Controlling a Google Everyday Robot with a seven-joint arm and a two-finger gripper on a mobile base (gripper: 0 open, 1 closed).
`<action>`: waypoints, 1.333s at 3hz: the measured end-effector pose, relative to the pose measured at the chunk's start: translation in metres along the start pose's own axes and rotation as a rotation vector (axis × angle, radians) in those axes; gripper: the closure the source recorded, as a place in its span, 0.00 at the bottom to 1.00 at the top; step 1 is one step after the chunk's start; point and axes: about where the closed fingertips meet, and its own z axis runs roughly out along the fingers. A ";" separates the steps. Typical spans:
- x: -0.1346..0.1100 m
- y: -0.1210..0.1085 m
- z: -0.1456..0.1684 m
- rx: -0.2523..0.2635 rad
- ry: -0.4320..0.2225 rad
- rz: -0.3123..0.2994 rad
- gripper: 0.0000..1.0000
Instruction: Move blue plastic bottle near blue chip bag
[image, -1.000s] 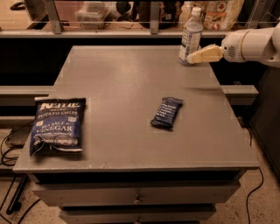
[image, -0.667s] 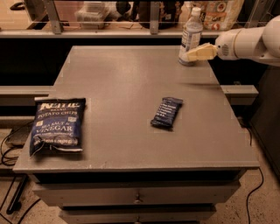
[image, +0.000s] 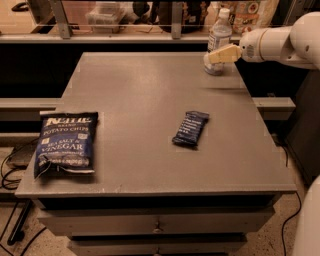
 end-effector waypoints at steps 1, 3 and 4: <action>-0.006 -0.002 0.018 -0.026 -0.026 0.012 0.00; -0.024 0.016 0.039 -0.121 -0.090 -0.014 0.41; -0.037 0.031 0.030 -0.156 -0.104 -0.057 0.64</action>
Offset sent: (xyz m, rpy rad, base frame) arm 0.0373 0.0350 0.0103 0.0877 -0.0474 0.1329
